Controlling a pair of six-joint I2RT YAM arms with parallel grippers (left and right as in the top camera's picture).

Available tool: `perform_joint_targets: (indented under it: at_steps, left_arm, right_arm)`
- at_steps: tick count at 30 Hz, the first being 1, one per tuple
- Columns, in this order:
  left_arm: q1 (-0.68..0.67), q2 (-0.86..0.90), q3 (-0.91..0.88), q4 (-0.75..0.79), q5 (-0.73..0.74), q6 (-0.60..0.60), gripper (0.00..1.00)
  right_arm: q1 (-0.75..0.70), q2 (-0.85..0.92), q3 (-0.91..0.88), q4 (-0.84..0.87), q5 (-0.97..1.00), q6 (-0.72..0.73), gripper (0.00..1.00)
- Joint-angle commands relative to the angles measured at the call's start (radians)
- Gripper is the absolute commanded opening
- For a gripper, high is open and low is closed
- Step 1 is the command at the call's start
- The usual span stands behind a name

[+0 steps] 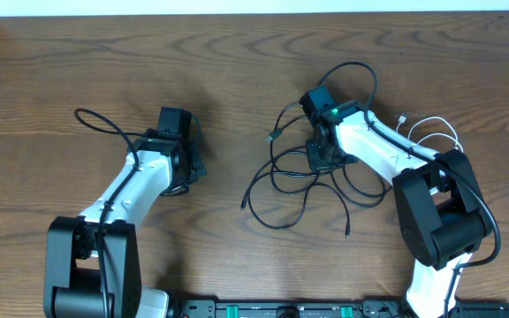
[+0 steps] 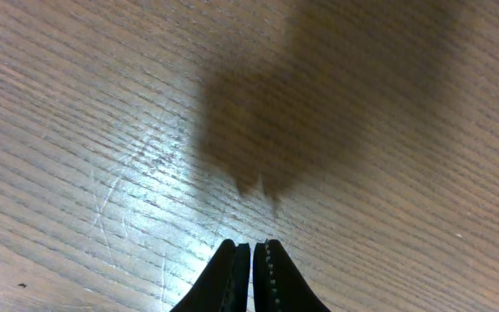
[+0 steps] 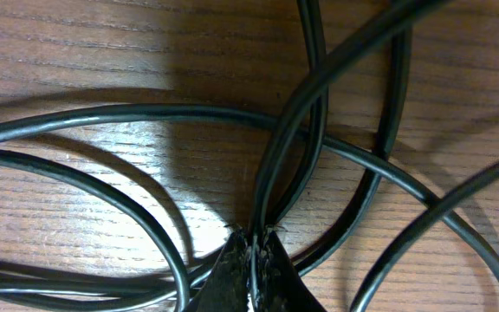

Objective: Untangle cables

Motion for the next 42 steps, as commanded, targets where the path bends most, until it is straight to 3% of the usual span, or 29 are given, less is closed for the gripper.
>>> perform_joint_targets:
  at_steps: [1, 6, 14, 18, 20, 22, 23, 28, 35, 42]
  left_arm:
    - [0.003, 0.006, -0.011, -0.002, -0.005, -0.013, 0.1]
    - [0.003, 0.006, -0.011, -0.002, -0.005, -0.013, 0.1]
    - [0.003, 0.006, -0.011, -0.002, 0.023, -0.006, 0.1]
    - [0.0, 0.006, -0.011, 0.027, 0.252, 0.191, 0.1]
    - [-0.01, 0.006, -0.011, 0.04, 0.42, 0.301, 0.15]
    - [-0.031, 0.006, -0.011, 0.043, 0.471, 0.335, 0.17]
    - [-0.046, 0.006, -0.011, 0.045, 0.469, 0.334, 0.17]
    - [-0.151, 0.005, -0.011, 0.093, 0.469, 0.331, 0.4]
    - [-0.298, 0.004, 0.043, 0.159, 0.454, 0.292, 0.41]
    - [-0.442, 0.005, 0.057, 0.31, 0.307, 0.185, 0.41]
  right_arm:
    - [-0.007, -0.037, 0.032, 0.006, -0.089, -0.014, 0.01]
    - [-0.007, -0.177, 0.053, 0.044, -0.207, -0.055, 0.01]
    - [-0.016, -0.348, 0.052, 0.005, -0.202, -0.055, 0.01]
    - [-0.027, -0.354, 0.052, -0.073, -0.146, -0.05, 0.01]
    - [-0.043, -0.343, 0.048, -0.123, -0.117, -0.02, 0.01]
    - [-0.061, -0.329, 0.048, -0.154, -0.097, 0.014, 0.01]
    - [-0.069, -0.321, 0.048, -0.162, -0.095, 0.024, 0.01]
    - [-0.108, -0.284, 0.044, -0.174, -0.1, 0.059, 0.01]
    - [-0.116, -0.225, 0.005, -0.12, -0.101, 0.065, 0.01]
    - [-0.126, -0.157, -0.014, -0.06, -0.127, 0.067, 0.01]
